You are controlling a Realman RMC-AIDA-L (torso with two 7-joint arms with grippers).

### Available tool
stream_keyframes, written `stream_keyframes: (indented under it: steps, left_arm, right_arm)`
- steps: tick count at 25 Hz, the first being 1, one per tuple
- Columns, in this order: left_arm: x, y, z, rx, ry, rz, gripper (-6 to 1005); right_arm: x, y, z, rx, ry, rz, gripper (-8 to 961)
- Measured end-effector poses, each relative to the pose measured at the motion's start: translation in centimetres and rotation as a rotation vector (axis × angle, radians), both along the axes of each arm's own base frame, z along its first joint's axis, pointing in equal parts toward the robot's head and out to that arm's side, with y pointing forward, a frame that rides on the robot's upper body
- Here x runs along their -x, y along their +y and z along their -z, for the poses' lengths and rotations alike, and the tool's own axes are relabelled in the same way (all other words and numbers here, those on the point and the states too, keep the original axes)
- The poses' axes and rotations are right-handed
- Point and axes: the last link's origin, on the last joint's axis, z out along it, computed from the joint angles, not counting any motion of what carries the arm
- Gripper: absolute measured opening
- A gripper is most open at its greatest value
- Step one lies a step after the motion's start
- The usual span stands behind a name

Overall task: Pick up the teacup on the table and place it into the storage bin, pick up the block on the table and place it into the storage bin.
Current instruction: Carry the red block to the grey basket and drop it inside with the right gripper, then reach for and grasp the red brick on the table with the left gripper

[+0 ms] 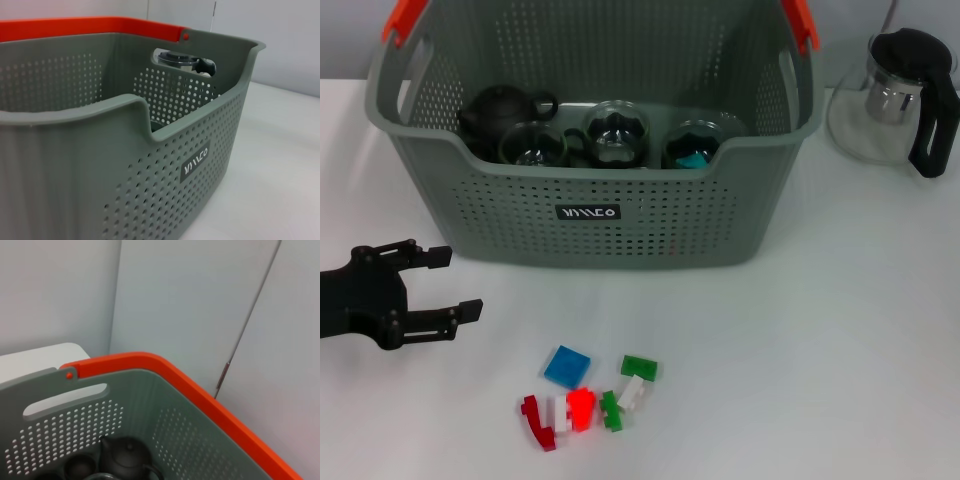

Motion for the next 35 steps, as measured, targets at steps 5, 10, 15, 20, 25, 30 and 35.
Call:
stream_keyframes:
  steps: [5,10,15,20,25,30,35]
  left_arm:
    - [0.0,0.0,0.0,0.000,-0.001,0.000,826]
    - [-0.1,0.1,0.1,0.001,-0.003,0.002,825]
    - [-0.1,0.0,0.1,0.003,-0.007,0.001,825]
    - [-0.2,0.1,0.1,0.000,-0.013,0.001,824]
    - [-0.4,0.0,0.0,-0.006,-0.034,0.009,824]
    - [-0.6,0.1,0.0,-0.003,-0.043,0.012,824]
    - [-1.0,0.1,-0.1,0.000,-0.066,0.020,824]
  right_arm:
    - [-0.5,0.2,0.0,0.004,-0.006,0.014,628]
    - [-1.4,0.3,0.7,0.022,-0.021,0.039,853]
    - [-2.0,0.3,1.0,0.034,-0.029,0.056,943]
    - [-2.4,0.3,1.1,0.038,-0.038,0.072,946]
    - [-2.7,0.2,1.0,0.050,-0.035,0.096,947]
    - [-2.9,0.0,0.5,0.056,-0.042,0.120,948]
    - [-3.4,-0.1,-0.2,0.041,-0.040,0.131,947]
